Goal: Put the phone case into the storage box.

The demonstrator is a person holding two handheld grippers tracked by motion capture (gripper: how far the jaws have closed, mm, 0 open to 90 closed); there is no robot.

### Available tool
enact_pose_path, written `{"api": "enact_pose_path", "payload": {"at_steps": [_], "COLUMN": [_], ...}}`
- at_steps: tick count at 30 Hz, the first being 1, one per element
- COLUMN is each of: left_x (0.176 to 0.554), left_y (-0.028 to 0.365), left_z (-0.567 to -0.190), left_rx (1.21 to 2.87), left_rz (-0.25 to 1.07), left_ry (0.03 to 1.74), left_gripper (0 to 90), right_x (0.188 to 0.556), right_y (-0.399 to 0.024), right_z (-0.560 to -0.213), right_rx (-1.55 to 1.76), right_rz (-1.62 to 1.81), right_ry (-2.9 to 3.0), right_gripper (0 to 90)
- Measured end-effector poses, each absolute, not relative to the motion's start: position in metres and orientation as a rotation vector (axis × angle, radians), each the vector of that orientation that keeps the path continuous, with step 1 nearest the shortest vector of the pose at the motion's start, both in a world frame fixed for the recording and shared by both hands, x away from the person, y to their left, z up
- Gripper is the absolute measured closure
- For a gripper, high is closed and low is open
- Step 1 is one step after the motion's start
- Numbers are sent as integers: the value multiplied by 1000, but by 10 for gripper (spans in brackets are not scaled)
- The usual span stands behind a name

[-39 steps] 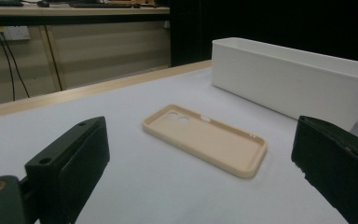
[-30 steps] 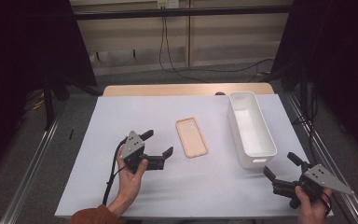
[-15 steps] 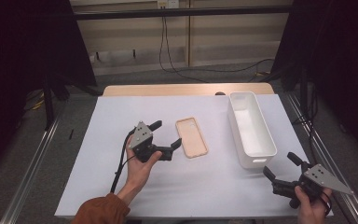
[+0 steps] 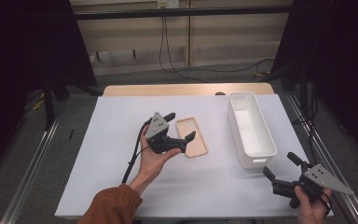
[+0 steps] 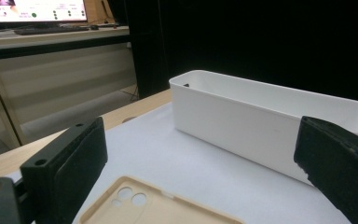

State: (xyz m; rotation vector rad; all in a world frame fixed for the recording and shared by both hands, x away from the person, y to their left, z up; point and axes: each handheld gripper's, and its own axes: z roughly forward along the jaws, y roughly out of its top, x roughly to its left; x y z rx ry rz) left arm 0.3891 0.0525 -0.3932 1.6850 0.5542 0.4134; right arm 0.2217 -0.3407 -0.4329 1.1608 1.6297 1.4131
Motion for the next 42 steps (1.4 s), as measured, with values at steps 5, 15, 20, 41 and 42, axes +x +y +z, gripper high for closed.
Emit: {"api": "enact_pose_path", "payload": {"at_steps": [5, 15, 20, 41, 42], "left_x": [394, 405, 409, 423, 424], "left_y": [42, 30, 23, -12, -12], "left_z": [-396, -405, -404, -403, -403], "left_rx": [1698, 1688, 1677, 1773, 1781], "left_rz": [395, 369, 351, 223, 211], "left_ry": [540, 560, 554, 441, 445], "left_gripper": [50, 102, 143, 656, 684], "right_x": [222, 222, 222, 222, 222], "right_y": [-340, -340, -340, -341, -341], "right_z": [-433, -433, -433, -433, -433], "right_rx": [1161, 1162, 1164, 1157, 1157], "right_rz": [1416, 1424, 1426, 1429, 1430], "right_ry": [1630, 1633, 1632, 1640, 1640], "right_gripper": [0, 0, 0, 0, 0]}}
